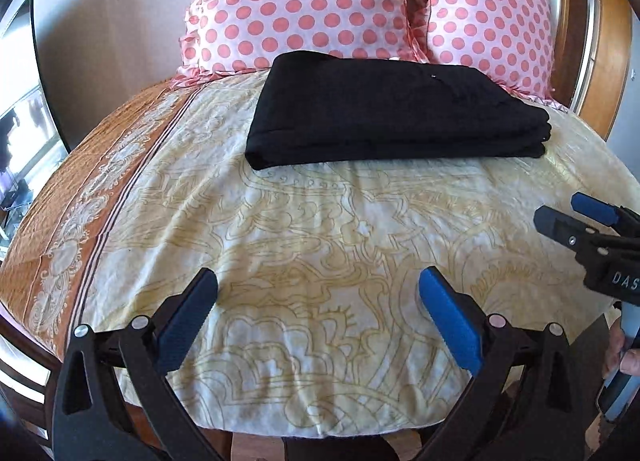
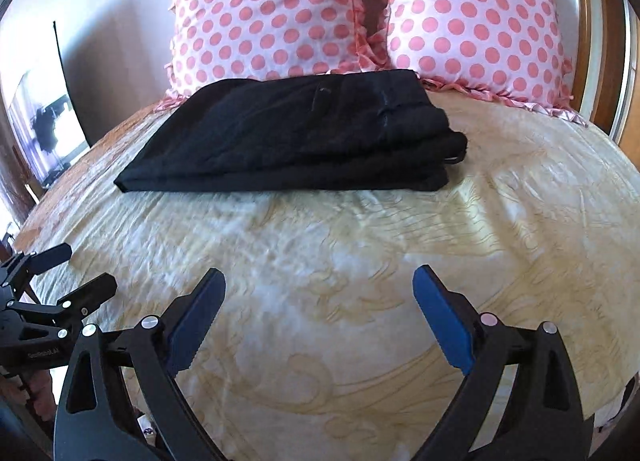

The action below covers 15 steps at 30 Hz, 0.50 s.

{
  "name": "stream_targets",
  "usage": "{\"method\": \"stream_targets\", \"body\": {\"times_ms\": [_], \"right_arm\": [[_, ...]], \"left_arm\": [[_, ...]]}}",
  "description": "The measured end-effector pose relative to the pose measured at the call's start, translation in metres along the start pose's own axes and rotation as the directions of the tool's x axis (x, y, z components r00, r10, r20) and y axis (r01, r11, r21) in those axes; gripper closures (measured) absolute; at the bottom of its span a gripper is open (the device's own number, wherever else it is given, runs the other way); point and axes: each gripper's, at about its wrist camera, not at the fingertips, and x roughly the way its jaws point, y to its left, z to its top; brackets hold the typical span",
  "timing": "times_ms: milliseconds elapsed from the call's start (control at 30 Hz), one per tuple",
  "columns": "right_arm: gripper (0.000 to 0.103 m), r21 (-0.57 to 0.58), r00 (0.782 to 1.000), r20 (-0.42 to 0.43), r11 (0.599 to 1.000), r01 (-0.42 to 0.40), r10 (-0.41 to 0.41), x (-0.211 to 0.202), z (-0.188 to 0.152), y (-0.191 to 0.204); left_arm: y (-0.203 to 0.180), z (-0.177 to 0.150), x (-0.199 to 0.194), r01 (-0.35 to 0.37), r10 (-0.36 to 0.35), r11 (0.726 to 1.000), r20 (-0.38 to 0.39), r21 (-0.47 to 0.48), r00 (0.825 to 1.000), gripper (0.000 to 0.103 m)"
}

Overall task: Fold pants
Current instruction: 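Release the folded trousers and withdraw both grippers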

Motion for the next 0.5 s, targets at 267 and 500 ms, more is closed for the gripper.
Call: {"method": "stream_targets", "body": {"times_ms": [267,500], "right_arm": [[0.006,-0.026,1.000,0.008,1.000,0.016,-0.016,0.001,-0.005,0.009],[0.001,-0.034,0.996,0.038,0.996,0.080,-0.079,0.004,-0.015,0.013]], "left_arm": [[0.003,-0.003,0.001,-0.014,0.014,0.999,0.021,-0.039,1.000,0.002],[0.002,-0.006,0.000,-0.020,0.023,0.999,0.053,-0.042,0.998,0.002]]}}
